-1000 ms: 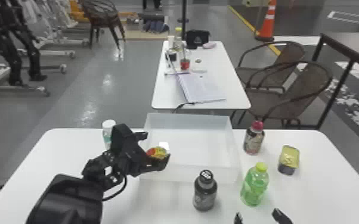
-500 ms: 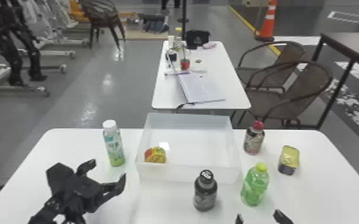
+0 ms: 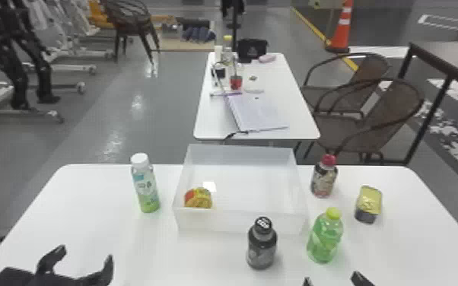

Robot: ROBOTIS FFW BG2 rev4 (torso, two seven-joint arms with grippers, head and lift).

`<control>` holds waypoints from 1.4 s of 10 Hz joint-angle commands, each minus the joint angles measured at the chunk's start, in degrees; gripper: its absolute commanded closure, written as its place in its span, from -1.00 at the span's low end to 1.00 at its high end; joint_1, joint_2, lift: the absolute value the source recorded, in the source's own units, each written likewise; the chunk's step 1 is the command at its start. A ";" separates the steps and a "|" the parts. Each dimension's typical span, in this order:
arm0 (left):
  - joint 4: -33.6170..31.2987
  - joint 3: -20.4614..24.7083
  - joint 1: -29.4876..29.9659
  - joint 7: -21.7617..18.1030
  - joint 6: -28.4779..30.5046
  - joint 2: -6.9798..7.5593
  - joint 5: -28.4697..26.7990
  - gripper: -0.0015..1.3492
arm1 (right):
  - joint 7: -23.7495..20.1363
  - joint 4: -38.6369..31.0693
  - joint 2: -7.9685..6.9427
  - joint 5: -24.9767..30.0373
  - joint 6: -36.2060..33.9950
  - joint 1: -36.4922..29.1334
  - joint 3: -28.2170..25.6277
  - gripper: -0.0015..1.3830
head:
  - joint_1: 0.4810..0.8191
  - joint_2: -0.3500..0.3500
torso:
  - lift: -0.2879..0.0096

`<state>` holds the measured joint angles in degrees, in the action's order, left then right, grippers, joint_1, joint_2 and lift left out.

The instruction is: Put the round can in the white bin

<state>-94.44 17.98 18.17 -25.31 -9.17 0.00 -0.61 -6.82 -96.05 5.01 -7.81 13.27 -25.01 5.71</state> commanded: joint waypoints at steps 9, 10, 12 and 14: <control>-0.74 -0.57 7.50 8.34 -2.96 -0.15 6.23 -0.75 | 0.67 -1.68 0.00 0.17 0.00 -3.64 0.00 -0.77 | -0.60 0.00 | 0.26; -0.74 -0.66 7.50 8.34 -2.78 -0.15 6.32 -0.75 | 0.67 -1.68 0.00 0.25 0.00 -3.64 0.00 -0.77 | -0.60 0.00 | 0.26; -0.74 -1.28 7.41 8.34 -2.52 -0.15 6.76 -0.75 | 0.67 -1.68 0.00 0.17 0.00 -3.64 0.00 -0.77 | -0.60 0.00 | 0.26; -0.66 -1.54 7.41 8.69 -2.52 -0.15 7.02 -0.75 | 0.67 -1.68 0.00 0.17 0.00 -3.56 0.00 -0.77 | -0.60 0.00 | 0.26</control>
